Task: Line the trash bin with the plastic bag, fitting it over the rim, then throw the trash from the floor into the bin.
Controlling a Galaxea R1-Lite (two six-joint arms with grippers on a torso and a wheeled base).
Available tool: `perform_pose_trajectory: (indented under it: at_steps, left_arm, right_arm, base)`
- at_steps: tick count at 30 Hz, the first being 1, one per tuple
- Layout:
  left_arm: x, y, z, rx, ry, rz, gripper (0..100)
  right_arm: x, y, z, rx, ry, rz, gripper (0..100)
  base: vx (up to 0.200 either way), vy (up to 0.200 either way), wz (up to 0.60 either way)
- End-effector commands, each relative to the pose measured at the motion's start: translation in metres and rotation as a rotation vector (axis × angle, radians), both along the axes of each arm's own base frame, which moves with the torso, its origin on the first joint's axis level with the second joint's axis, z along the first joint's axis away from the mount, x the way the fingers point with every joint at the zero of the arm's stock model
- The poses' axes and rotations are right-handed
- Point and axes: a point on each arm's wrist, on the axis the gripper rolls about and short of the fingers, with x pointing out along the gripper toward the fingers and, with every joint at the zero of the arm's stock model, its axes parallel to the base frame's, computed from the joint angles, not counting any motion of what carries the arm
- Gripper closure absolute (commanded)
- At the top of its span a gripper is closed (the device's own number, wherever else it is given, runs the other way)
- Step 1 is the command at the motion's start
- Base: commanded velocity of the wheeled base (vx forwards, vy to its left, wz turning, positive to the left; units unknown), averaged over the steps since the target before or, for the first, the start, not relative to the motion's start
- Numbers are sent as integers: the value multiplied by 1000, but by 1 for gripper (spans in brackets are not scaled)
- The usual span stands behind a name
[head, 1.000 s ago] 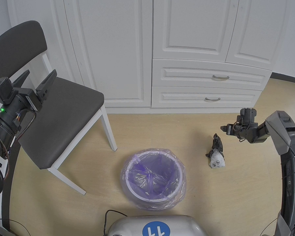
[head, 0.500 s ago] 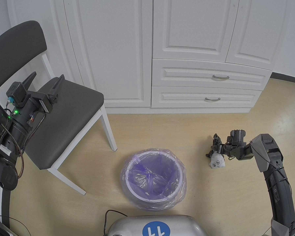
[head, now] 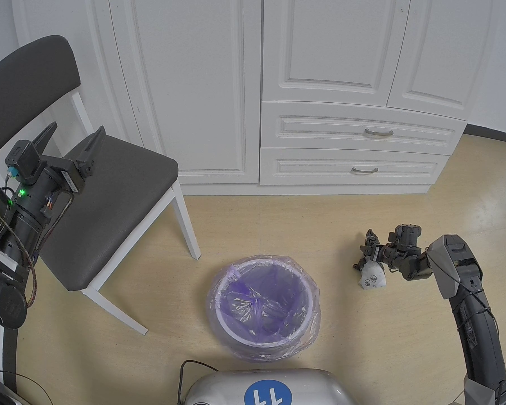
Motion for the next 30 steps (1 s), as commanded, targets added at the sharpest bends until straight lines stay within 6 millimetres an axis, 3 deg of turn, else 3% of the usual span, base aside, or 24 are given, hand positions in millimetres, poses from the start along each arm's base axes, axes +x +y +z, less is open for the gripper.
perform_pose_trajectory:
  at_steps: [1,2,17,23,24,30]
  left_arm:
    - [-4,-1,2,1,-7,-8,0]
    - [-4,-1,1,1,-3,-8,0]
    - [-5,-1,-1,3,1,-7,0]
    - [-8,-2,-5,8,18,-16,0]
    - [-10,-3,-3,6,12,-26,0]
    - [-25,-5,3,26,-20,-108,0]
  right_arm:
    - [-2,1,-5,-1,26,3,0]
    - [-2,1,-5,-2,30,4,100]
    - [-1,-1,-3,-20,9,-10,100]
    - [6,-2,20,-32,-81,-17,100]
    - [6,-2,32,-35,-92,-18,100]
    - [-2,-11,31,-58,-60,-19,100]
  base:
    - [0,0,0]
    - [0,0,0]
    - [0,0,0]
    - [0,0,0]
    - [0,0,0]
    - [0,0,0]
